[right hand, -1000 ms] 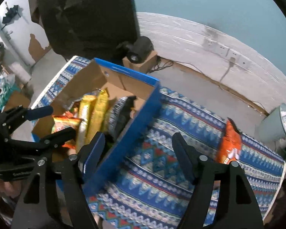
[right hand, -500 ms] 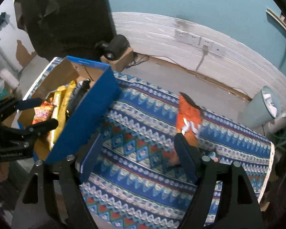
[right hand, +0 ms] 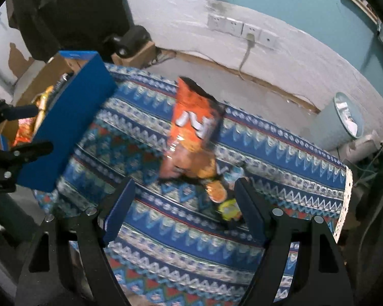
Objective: Organize snacks
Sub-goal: 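Move both grippers toward the orange chip bag on the cloth, then grasp the orange chip bag with the left gripper while the right grasps the dark snack pack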
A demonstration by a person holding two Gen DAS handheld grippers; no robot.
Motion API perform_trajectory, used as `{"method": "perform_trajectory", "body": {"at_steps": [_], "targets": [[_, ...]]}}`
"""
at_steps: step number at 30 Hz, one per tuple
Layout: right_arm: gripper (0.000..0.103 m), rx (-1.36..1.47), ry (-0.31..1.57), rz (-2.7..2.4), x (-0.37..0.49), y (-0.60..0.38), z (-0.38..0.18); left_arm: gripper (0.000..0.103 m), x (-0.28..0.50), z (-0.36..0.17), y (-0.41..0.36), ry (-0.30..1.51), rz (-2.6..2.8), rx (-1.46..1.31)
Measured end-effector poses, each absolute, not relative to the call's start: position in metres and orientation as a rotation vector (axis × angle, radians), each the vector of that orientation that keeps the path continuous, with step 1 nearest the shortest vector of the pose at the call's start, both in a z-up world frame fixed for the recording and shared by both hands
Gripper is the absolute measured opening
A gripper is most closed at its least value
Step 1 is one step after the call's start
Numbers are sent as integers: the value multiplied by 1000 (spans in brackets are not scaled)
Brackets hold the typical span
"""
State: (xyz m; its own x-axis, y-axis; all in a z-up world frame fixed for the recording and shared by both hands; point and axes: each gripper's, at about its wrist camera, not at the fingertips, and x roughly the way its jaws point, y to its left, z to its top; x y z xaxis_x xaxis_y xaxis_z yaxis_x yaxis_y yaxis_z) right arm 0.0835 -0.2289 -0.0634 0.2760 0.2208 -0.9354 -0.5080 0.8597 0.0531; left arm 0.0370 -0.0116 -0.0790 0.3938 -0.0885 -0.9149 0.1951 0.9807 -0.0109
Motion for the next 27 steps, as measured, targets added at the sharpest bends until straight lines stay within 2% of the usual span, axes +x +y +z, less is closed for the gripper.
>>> {"method": "perform_trajectory", "body": {"at_steps": [15, 27], "targets": [[80, -372, 1368, 582, 116, -279, -144, 81, 78, -144, -66, 1270, -234, 155], [81, -347, 1461, 602, 128, -283, -194, 81, 100, -164, -83, 1319, -263, 137]]}}
